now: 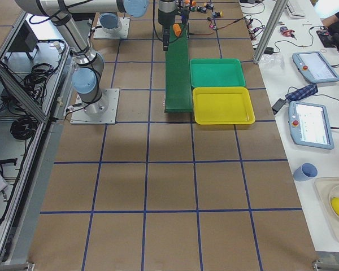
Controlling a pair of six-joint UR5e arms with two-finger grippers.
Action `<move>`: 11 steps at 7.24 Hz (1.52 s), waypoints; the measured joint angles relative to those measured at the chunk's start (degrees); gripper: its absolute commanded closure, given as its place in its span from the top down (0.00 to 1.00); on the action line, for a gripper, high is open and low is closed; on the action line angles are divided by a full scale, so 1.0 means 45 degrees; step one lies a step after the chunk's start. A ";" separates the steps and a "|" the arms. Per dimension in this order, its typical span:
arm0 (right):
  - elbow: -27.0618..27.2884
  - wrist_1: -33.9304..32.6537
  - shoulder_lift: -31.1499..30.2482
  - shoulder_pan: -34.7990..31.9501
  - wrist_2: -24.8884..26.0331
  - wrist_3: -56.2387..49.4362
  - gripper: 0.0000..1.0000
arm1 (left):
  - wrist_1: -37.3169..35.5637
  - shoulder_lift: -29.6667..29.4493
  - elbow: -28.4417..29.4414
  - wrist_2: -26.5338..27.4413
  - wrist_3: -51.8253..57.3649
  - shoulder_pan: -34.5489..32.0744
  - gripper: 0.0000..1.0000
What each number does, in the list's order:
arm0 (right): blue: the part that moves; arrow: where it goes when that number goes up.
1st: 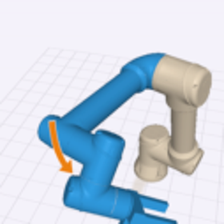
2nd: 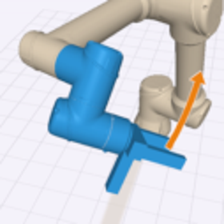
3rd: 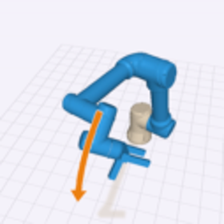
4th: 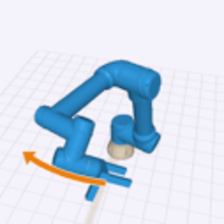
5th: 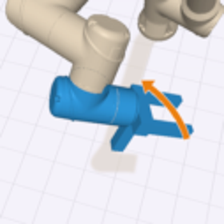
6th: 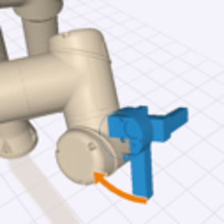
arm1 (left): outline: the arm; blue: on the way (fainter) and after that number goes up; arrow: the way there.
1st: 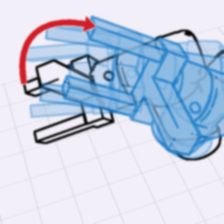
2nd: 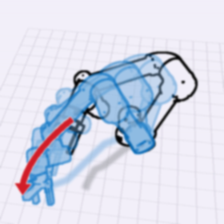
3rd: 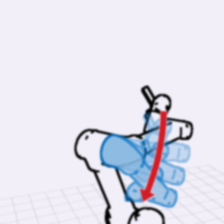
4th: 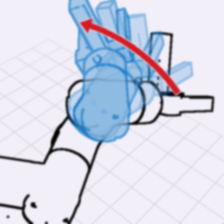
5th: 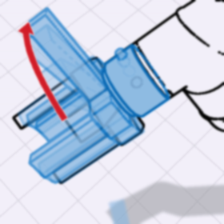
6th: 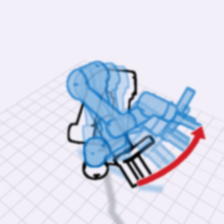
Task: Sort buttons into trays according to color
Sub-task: 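Return the left gripper to the pile and grasp a yellow-cap button, then carry the yellow-cap button onto the belt start with the left gripper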
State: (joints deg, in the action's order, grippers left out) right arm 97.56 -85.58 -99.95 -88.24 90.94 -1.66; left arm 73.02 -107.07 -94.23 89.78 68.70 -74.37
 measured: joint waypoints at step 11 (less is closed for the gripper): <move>0.0000 0.0013 0.0000 0.0000 0.0012 0.0034 1.00 | -0.0660 -0.7795 0.7861 -0.1292 -0.8684 0.1007 0.00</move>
State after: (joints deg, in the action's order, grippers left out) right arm 97.56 -85.52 -99.95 -88.24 90.99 -1.50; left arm 70.05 -142.14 -58.86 83.97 29.62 -69.84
